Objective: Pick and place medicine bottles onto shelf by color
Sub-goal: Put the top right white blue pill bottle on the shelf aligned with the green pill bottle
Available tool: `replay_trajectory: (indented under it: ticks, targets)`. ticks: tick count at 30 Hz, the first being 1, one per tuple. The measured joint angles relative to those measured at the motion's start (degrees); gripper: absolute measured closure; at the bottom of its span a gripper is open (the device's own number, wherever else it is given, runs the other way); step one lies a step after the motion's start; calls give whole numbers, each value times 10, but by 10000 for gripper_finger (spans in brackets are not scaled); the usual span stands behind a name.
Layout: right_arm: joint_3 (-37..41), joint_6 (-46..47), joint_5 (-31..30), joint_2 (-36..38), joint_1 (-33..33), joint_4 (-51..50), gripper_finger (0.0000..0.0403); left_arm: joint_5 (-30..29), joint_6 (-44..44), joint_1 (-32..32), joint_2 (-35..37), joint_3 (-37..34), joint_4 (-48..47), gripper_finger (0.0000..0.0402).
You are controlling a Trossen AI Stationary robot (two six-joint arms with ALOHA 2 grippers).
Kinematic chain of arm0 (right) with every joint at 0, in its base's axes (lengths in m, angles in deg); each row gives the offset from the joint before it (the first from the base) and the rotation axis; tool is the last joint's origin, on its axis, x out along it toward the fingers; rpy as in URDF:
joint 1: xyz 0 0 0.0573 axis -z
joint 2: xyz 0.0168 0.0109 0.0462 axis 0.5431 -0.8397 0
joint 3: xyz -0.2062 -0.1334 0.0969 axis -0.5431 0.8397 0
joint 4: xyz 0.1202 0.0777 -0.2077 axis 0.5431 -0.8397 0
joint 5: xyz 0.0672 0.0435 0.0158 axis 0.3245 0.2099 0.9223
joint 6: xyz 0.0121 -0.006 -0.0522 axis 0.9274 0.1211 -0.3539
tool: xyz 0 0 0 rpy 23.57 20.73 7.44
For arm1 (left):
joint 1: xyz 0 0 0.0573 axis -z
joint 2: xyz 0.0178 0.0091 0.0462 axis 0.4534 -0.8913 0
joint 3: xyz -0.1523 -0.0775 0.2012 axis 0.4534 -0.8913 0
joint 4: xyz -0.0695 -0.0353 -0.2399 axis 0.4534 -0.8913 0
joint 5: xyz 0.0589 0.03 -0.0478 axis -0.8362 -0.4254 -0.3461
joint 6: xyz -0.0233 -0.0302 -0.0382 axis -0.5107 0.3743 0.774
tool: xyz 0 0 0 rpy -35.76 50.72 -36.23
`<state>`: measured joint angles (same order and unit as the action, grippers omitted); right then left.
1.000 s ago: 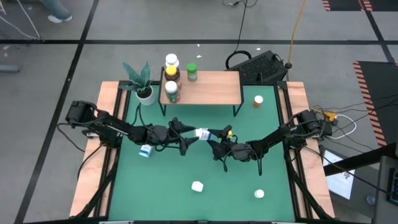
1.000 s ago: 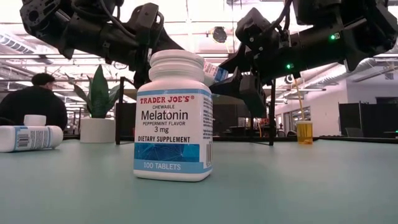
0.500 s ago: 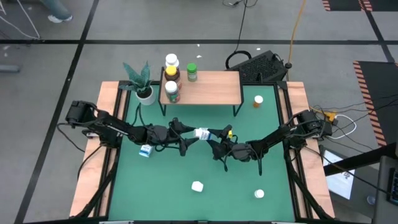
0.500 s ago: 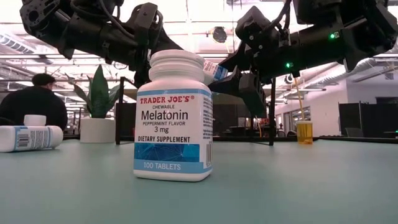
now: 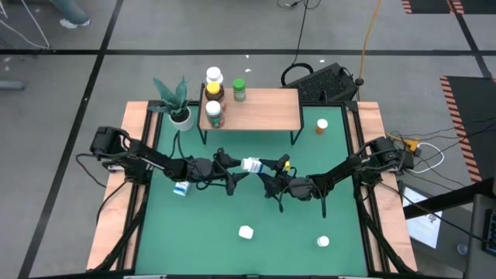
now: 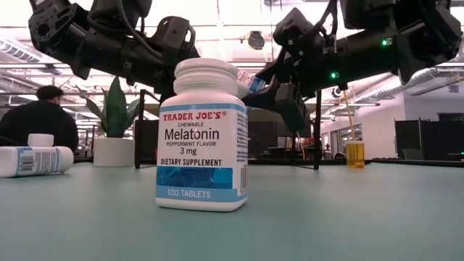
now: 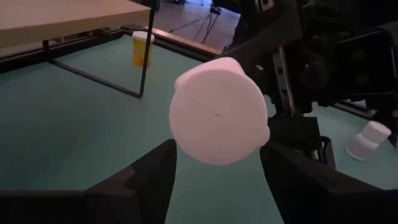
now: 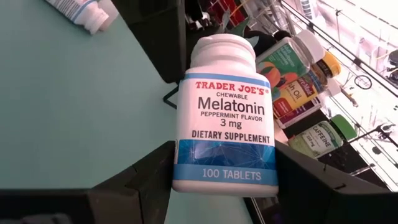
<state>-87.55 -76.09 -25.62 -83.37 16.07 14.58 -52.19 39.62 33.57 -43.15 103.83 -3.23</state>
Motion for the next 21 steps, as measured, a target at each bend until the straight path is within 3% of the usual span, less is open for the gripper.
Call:
replay_trajectory:
  ticks: [15,21]
  targets:
    - [0,2,0,0,0,-13,176,-3,-32,-2,1,0,25,172]
    - [0,2,-2,0,0,-14,176,-2,-30,-1,1,0,26,211]
